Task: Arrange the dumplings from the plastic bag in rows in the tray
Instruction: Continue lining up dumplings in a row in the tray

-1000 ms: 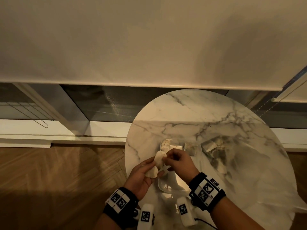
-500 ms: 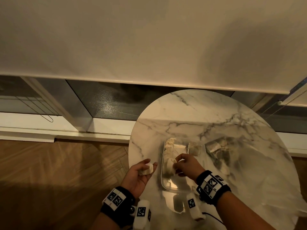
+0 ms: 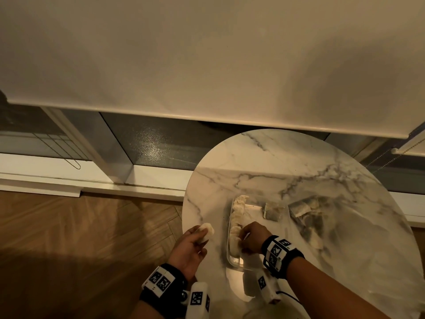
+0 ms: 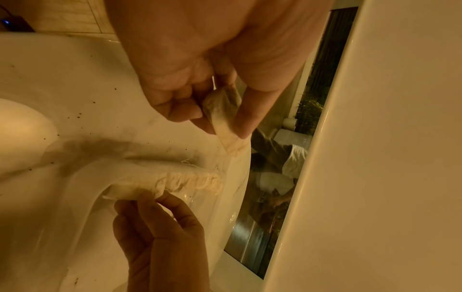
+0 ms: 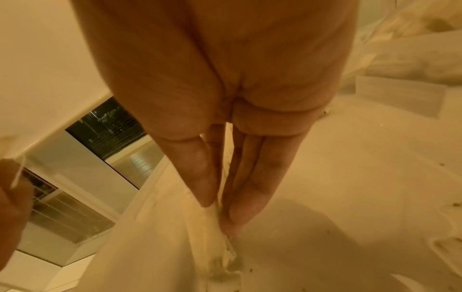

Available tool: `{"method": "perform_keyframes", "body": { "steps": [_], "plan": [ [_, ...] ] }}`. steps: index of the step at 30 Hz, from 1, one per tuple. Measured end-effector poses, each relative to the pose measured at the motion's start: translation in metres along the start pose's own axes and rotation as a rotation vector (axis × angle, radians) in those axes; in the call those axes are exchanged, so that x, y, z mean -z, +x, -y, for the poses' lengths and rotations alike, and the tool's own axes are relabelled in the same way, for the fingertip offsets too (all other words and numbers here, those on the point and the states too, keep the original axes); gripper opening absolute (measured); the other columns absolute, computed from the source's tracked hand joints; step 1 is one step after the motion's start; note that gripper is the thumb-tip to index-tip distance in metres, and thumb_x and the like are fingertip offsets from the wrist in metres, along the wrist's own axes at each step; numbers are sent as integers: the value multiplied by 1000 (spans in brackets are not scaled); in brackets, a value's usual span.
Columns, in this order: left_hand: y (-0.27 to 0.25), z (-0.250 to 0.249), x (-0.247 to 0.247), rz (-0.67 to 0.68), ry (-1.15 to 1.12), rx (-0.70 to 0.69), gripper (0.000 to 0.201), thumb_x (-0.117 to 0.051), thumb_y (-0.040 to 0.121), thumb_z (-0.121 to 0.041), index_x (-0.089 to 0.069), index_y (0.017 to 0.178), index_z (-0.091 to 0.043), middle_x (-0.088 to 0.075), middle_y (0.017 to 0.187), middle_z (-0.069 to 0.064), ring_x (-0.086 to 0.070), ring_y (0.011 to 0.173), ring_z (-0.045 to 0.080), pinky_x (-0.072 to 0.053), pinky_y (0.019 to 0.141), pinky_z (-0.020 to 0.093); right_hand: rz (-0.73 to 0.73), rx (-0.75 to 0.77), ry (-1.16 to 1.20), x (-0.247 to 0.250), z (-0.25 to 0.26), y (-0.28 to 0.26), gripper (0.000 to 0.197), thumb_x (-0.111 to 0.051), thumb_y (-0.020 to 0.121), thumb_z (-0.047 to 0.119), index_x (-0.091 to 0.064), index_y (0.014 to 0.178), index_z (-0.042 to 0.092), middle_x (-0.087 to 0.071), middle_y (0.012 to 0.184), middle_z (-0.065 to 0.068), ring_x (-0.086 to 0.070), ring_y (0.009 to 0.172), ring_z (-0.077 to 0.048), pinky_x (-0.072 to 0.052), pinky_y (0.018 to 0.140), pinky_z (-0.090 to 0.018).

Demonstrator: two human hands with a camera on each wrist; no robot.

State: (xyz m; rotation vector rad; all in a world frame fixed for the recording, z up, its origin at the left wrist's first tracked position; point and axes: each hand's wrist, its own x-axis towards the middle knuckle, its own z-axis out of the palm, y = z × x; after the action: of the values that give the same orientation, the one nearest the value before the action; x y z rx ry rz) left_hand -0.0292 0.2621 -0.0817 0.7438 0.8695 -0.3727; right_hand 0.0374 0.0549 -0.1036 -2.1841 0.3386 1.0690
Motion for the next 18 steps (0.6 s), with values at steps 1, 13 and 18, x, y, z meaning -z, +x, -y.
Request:
{"method": "perform_keyframes", "body": {
  "steps": [1, 13, 18],
  "plan": [
    [0, 0, 1, -2, -22, 1, 26, -73, 72, -7, -63, 96, -14, -68, 97, 9, -59, 79, 16, -42, 55, 23, -5, 2, -9, 0, 1, 1, 13, -74, 83, 5, -72, 86, 18, -72, 93, -8, -74, 78, -21, -63, 71, -35],
    [3, 7, 1, 27, -149, 2, 22, -63, 85, 5, -61, 107, 0, -67, 108, 21, -66, 96, 29, -62, 66, 30, -47, 21, -31, 0, 2, 8, 15, -74, 79, 2, -72, 83, 15, -72, 90, -8, -73, 80, -21, -63, 71, -36],
    [4, 8, 2, 37, -113, -6, 21, -62, 88, 4, -61, 108, 1, -68, 106, 21, -65, 97, 29, -61, 66, 29, -51, 17, -52, 4, -3, 6, 18, -77, 78, 10, -68, 88, 22, -71, 92, -5, -72, 86, -22, -62, 76, -36]
  ]
}}
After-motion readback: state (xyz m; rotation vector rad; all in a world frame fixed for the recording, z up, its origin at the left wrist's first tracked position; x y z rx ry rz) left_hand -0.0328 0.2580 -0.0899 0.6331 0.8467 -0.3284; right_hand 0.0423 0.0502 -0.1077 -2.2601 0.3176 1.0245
